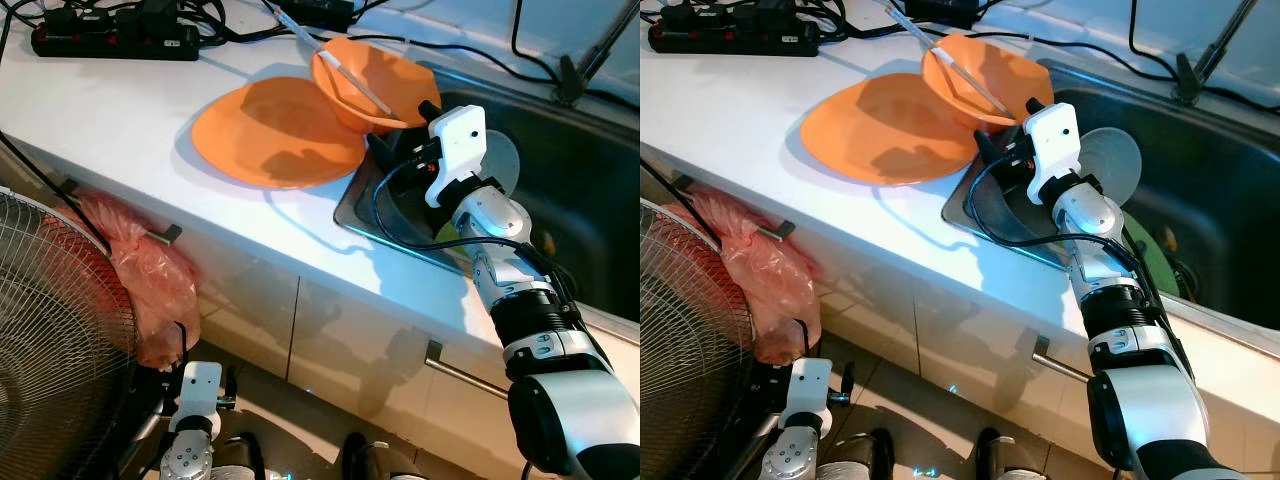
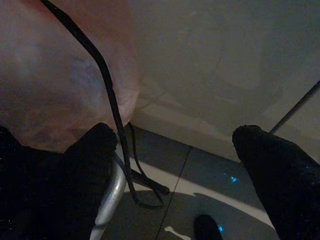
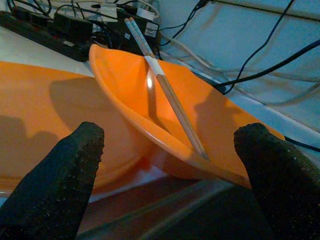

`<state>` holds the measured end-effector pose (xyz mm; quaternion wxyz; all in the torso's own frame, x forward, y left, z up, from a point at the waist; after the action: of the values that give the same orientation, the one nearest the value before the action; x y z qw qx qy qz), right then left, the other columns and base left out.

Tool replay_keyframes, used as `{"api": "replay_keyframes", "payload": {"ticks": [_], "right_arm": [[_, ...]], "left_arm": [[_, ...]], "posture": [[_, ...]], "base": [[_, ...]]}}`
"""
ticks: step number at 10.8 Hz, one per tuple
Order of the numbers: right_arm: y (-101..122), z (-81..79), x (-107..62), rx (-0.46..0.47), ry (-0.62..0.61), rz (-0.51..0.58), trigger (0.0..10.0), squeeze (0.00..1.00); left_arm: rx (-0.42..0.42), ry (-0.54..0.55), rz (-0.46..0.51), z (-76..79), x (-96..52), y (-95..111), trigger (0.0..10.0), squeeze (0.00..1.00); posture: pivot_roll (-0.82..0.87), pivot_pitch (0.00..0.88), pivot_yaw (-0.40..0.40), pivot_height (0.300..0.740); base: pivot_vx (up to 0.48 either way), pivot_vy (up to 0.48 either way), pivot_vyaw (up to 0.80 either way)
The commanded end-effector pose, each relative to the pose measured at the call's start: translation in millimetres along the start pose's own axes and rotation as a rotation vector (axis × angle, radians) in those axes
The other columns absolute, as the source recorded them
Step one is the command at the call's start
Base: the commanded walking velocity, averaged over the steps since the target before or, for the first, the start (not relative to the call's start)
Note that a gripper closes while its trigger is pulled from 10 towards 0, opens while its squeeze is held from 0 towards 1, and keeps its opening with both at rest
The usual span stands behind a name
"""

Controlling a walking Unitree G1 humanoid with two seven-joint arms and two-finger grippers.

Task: Kitchen organization

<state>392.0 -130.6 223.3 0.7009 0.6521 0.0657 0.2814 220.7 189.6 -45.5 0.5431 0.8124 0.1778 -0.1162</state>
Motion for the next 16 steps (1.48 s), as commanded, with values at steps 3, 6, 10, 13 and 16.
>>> {"api": "replay_keyframes", "payload": {"ticks": [3,6,10,13,16], "right_arm": [[0.6,1.1,-2.9,-0.011,0.005,0.003,10.0,0.00],[-1.4,-0.6,-2.7,-0.026,0.007,-0.009,10.0,0.00],[6.6,-1.0,7.5,-0.159,0.017,-0.022,10.0,0.00],[20.3,3.3,15.0,-0.299,0.034,-0.015,10.0,0.00],[27.3,8.1,17.7,-0.507,0.125,-0.055,10.0,0.00]], "left_arm": [[0.006,-0.005,-0.011,5.6,-2.3,-2.3,10.0,0.00],[0.019,-0.012,-0.007,7.2,-2.9,-2.3,10.0,0.00],[0.029,-0.008,-0.007,6.7,-2.2,-1.8,10.0,0.00],[0.035,-0.010,-0.003,7.5,-2.5,-1.5,10.0,0.00],[0.041,-0.012,-0.003,7.1,-2.2,-1.4,10.0,0.00]], "posture": [[0.06,0.171,-0.090,0.740],[0.06,0.183,-0.094,0.740],[0.06,0.183,-0.094,0.740],[0.06,0.186,-0.095,0.740],[0.05,0.189,-0.091,0.740]], "base": [[0.000,0.000,0.00],[0.000,0.000,0.00],[0.000,0.000,0.00],[0.000,0.000,0.00],[0.000,0.000,0.00]]}}
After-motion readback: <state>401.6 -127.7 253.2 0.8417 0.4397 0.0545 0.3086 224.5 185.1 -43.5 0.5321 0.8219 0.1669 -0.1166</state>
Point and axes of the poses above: a point about 5 cm out from each wrist's last joint towards the gripper, its own x axis pointing out of the wrist towards the gripper, its own y axis along the axis of the wrist's last joint, z = x × y, the point moved 1 cm from there along x, pointing out of the wrist towards the gripper, and after that the axes turned 9 degrees about x, right-handed, at the moved point
